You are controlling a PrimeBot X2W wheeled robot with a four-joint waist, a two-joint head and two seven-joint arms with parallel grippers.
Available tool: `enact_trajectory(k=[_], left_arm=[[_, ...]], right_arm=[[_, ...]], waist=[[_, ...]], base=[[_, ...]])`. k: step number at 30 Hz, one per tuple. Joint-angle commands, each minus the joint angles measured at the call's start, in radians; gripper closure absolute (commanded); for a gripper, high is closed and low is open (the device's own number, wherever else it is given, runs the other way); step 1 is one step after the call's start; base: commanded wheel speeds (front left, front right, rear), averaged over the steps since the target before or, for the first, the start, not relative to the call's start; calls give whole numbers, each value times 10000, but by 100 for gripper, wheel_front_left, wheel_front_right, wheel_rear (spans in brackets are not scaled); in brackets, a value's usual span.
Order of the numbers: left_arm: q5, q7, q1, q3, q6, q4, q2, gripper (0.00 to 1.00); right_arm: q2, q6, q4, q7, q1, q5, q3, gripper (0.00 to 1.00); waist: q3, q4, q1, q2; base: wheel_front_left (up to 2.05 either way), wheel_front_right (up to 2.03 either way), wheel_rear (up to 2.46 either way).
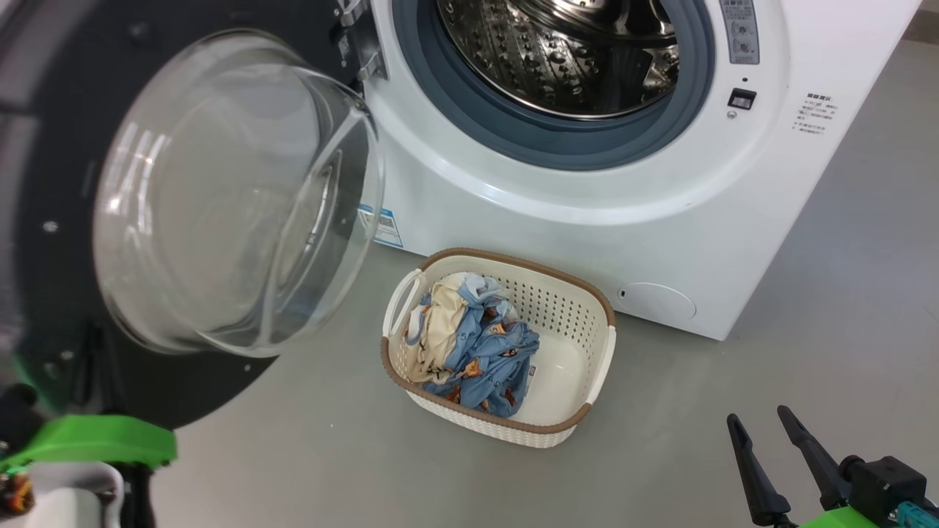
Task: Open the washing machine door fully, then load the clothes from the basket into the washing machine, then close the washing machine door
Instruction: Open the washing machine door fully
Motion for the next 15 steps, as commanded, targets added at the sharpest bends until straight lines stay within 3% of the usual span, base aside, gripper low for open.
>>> enact_trajectory(k=[1,15], left_arm=[[85,-84,-604,590,63,-87,631,100],[634,-84,-1808,1623,63,1198,1362,100]], right_arm=[[-227,14,-250,-120,-333,-90,255,0],[-353,14,-245,-120,-480,-96,239,0]], waist=[[71,-36,0,0],[329,-216,0,0]], base=[[0,0,0],[0,0,0]])
